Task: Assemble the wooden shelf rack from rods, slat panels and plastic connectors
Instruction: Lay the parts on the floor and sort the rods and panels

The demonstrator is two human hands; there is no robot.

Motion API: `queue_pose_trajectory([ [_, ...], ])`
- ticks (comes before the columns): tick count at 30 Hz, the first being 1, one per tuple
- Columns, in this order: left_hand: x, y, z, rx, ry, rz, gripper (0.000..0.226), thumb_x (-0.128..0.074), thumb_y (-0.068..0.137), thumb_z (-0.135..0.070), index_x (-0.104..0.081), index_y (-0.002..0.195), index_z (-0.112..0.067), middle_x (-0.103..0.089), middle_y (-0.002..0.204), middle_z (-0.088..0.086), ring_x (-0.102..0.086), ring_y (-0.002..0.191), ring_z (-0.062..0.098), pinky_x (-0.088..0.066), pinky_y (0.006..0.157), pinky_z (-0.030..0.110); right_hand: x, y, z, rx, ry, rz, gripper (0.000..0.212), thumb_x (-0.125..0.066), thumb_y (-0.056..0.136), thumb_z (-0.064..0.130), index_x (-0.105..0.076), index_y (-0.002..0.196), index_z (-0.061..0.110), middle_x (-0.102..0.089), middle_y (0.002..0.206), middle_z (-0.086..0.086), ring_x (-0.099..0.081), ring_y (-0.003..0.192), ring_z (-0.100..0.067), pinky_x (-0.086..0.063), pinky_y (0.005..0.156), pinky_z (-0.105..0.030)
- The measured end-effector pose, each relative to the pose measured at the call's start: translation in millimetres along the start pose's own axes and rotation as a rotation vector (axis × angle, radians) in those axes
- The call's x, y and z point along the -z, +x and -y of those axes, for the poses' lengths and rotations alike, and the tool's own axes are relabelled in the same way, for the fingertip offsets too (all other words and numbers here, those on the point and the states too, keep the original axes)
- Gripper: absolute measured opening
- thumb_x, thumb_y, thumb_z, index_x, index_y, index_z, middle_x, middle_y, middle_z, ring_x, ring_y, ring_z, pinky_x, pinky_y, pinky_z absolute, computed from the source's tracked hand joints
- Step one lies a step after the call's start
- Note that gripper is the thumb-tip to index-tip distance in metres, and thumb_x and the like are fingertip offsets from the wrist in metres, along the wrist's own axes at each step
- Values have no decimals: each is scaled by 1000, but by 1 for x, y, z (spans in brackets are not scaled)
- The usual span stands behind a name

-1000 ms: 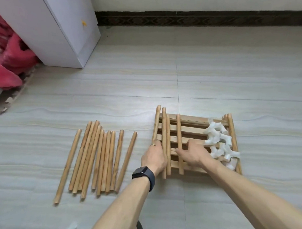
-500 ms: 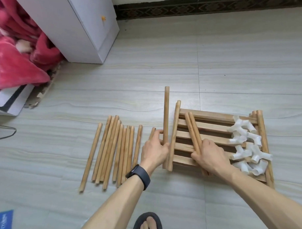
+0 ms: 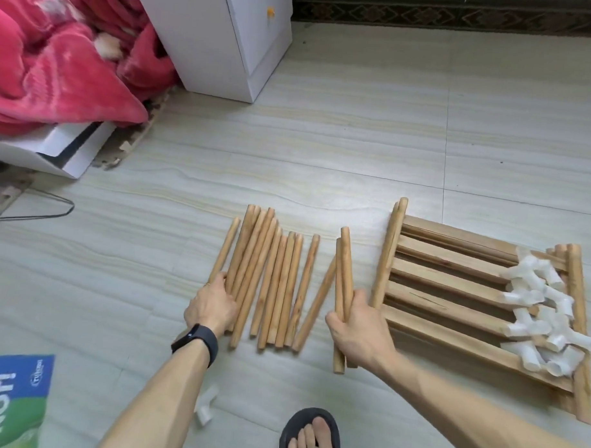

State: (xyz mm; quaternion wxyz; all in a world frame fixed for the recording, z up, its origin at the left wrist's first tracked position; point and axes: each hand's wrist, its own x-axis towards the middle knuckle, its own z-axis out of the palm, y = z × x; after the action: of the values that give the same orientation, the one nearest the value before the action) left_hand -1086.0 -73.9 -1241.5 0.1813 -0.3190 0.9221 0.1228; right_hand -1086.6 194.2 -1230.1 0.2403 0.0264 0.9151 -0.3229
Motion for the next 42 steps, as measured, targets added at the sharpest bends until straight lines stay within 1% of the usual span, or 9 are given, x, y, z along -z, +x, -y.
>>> queue_pose_trajectory([
  [4, 1, 11, 5, 39, 25, -18, 47, -48, 96, -15, -39, 142, -23, -64, 119, 10, -61, 106, 35, -42, 75, 38, -48, -4, 6, -83, 142, -81, 26, -46, 100, 41, -31, 106, 22, -63, 72, 1, -62, 58, -18, -54, 53, -39],
  [7, 4, 19, 19, 55, 32, -15, 42, -49, 97, -18, -41, 138, -25, -61, 123, 10, -60, 106, 34, -41, 75, 39, -66, 0, 0, -217, 221, -179, 26, -45, 103, 39, -27, 106, 20, -65, 89, -6, -54, 61, -15, -49, 61, -38],
  [10, 2, 28, 33, 52, -26, 30, 48, -49, 97, -19, -42, 143, -30, -50, 135, 11, -52, 120, 34, -45, 85, 42, -72, 6, -7, -292, 195, -40, 40, -55, 100, 40, -35, 119, 12, -61, 119, -14, -61, 95, -32, -50, 80, -39],
  [15, -5, 33, 36, -28, -310, 127, 64, -58, 94, -20, -38, 154, -29, -45, 149, 12, -46, 134, 33, -38, 111, 38, -68, 19, 3, -144, 140, 20, 68, -60, 97, 35, -26, 153, 15, -43, 141, -11, -57, 119, -32, -50, 102, -45],
  [20, -16, 23, 18, -131, -274, 159, 70, -61, 95, -27, -29, 157, -34, -24, 164, 6, -29, 147, 32, -30, 119, 42, -59, 36, 17, -90, -19, 122, 83, -56, 97, 37, -6, 161, 18, -22, 158, -9, -41, 136, -34, -42, 110, -44],
  [25, -18, 14, 3, -98, -160, 197, 74, -57, 97, -34, -17, 160, -36, -1, 169, 7, -15, 151, 36, -28, 119, 49, -47, 29, 27, -19, -164, 234, 86, -57, 95, 27, -4, 162, 19, -5, 168, -10, -29, 147, -36, -33, 119, -46],
  [31, 0, 10, -27, -130, -118, 214, 70, -59, 96, -32, -26, 158, -25, -24, 160, 20, -27, 147, 38, -32, 118, 51, 23, 15, 30, 200, -375, 438, 67, -50, 99, 30, -23, 159, 14, -35, 160, -13, -42, 141, -33, -38, 112, -38],
  [36, 6, -17, -93, -318, -169, 203, 70, -59, 97, -31, -26, 158, -22, -24, 162, 17, -28, 147, 38, -31, 118, 51, 105, -13, -9, 198, -390, 298, 54, -52, 97, 36, -41, 146, 17, -57, 139, -8, -57, 123, -30, -48, 100, -38],
  [42, -9, -85, -203, -731, -122, 199, 69, -55, 97, -36, -25, 157, -26, -21, 164, 10, -18, 152, 27, -27, 120, 44, 151, -56, -105, -109, -82, -161, 57, -61, 91, 48, -47, 141, 25, -49, 140, 5, -49, 128, -17, -43, 105, -34],
])
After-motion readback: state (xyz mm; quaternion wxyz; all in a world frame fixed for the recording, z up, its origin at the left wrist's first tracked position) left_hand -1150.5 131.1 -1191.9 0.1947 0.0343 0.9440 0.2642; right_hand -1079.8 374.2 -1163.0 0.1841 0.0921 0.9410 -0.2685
